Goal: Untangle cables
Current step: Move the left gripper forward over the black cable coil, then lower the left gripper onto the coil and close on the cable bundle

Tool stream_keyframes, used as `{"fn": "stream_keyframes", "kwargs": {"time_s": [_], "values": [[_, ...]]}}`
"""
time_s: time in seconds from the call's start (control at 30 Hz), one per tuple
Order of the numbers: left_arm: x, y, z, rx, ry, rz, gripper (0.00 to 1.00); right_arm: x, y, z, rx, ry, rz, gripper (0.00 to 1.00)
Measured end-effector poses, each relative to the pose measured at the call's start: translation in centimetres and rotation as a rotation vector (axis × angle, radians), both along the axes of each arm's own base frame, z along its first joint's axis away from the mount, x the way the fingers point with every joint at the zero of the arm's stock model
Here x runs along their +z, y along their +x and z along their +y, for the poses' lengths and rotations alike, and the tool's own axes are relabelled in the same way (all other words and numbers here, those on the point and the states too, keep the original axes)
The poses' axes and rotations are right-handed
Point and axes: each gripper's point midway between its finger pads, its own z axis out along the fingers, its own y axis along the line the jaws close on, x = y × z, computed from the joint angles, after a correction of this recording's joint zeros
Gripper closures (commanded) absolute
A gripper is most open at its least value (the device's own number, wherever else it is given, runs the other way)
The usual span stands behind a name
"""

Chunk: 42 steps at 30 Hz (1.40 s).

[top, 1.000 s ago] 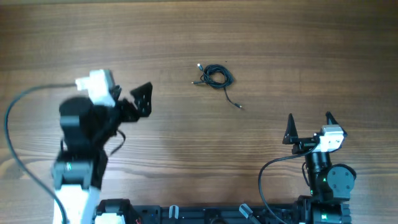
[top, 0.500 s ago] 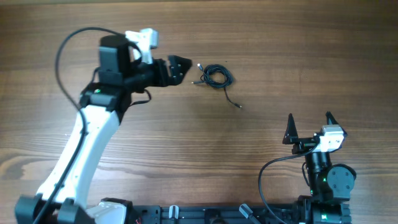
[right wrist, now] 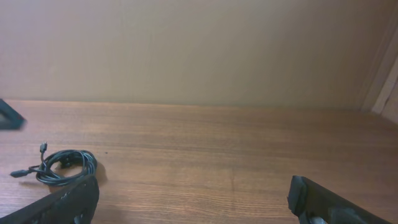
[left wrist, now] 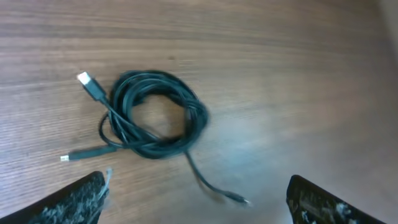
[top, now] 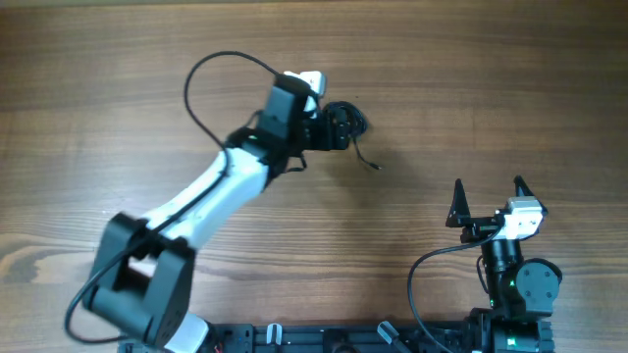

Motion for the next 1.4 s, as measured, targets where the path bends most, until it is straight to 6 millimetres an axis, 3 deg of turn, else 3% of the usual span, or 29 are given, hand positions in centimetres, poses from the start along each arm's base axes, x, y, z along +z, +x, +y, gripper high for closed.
{"fn": "stream_keyframes", "kwargs": {"time_s": [0.2,0.27,0.43,0.53,0.63,0.77,0.97,1.13,1.23,1.33,1.4], "values": [[-4.3,2.4,-0.5,0.131,0.037,-0.013,0.1,0.0,0.0,0.0,0.0,0.0,0.0,0.0],[-5.1,3.6,-0.3,0.204,0.015,-0.022,0.15,0.0,0.0,0.0,0.0,0.0,0.0,0.0],[-7.9,4.8,0.1,0.31,-0.014,-0.004,0.65,0.0,0.0,0.0,0.0,0.0,0.0,0.0],[-9.9,4.4,0.6,0.336,0.017,0.043,0.79,0.0,0.0,0.0,0.0,0.0,0.0,0.0],[-10.5,3.9,1.0,0.349,0.035,0.075,0.96,0.0,0.0,0.0,0.0,0.0,0.0,0.0],[-10.3,3.4,1.3,0.354,0.057,0.108,0.96,0.0,0.0,0.0,0.0,0.0,0.0,0.0],[-9.1,0.6,3.0,0.356,0.132,0.193,0.96,0.0,0.0,0.0,0.0,0.0,0.0,0.0],[-4.7,-1.8,4.4,0.364,0.144,0.219,0.96,0.0,0.0,0.0,0.0,0.0,-0.001,0.0],[-3.6,-4.2,5.8,0.401,0.167,0.288,0.95,0.0,0.0,0.0,0.0,0.0,0.0,0.0],[-4.0,-6.0,6.9,0.464,0.179,0.377,0.73,0.0,0.0,0.0,0.0,0.0,0.0,0.0],[-4.5,-7.3,7.2,0.506,0.174,0.45,0.64,0.0,0.0,0.0,0.0,0.0,0.0,0.0]]}}
